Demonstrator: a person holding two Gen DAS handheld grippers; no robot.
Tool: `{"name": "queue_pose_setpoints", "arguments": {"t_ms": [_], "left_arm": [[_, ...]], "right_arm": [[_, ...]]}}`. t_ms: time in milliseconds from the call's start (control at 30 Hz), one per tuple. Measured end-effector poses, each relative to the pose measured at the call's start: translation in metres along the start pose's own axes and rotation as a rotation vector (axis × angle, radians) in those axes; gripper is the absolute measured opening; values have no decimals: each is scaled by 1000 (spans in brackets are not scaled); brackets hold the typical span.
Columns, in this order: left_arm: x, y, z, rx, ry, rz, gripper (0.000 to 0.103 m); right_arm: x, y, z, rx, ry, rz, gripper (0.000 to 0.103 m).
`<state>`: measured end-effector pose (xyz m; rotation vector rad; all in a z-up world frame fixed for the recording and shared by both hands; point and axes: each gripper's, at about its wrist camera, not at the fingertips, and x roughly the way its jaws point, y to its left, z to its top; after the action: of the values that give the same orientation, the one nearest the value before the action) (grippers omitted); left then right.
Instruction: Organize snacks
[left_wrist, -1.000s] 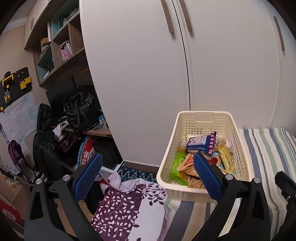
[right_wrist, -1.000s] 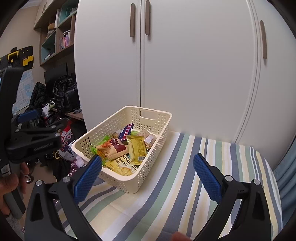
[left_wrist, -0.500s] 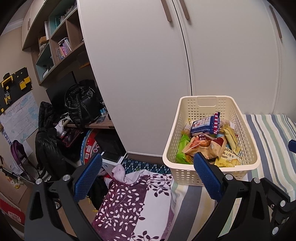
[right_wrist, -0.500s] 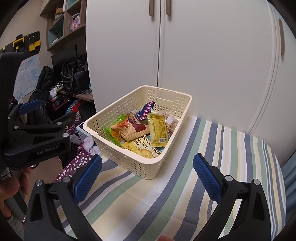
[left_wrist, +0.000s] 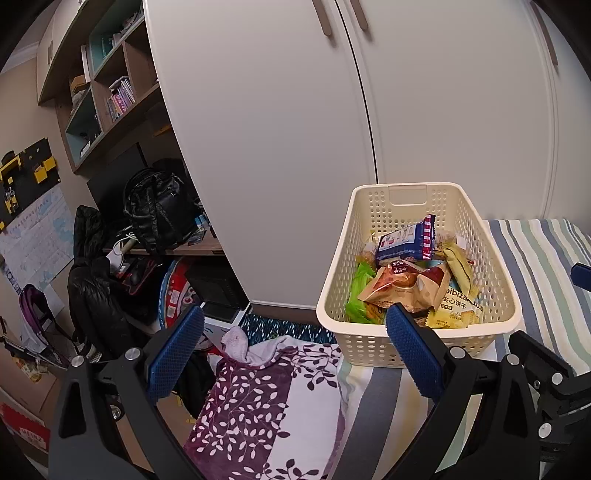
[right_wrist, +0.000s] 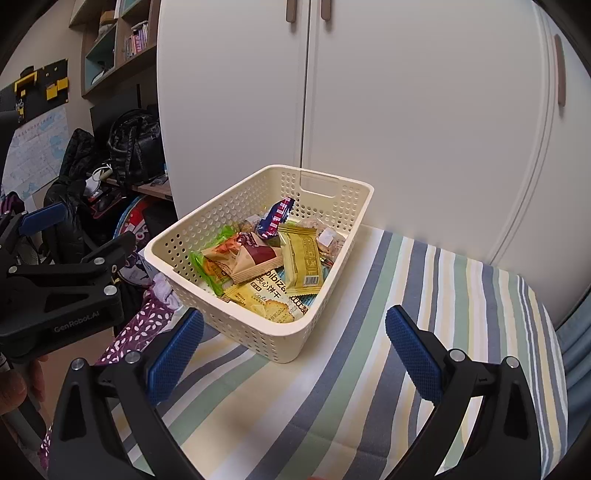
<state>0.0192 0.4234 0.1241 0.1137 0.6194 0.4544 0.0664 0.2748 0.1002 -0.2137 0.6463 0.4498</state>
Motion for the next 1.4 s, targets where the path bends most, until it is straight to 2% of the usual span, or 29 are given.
{"name": "queue_pose_setpoints", "arguments": {"t_ms": [267,400,700,1400], "left_arm": [[7,-2,-2,15,10,-5,100],[8,-2,-2,17,12,-8,100],[9,-5,-3,31,12,-11,100],[5,-16,-3,68,5,-16,100]], "right_arm": [[6,4,0,-34,5,-33,98],[9,0,0,9,19,3,98],[16,-2,0,-9,20,-81,98],[11,3,-6,-56,7,-102,98]]}}
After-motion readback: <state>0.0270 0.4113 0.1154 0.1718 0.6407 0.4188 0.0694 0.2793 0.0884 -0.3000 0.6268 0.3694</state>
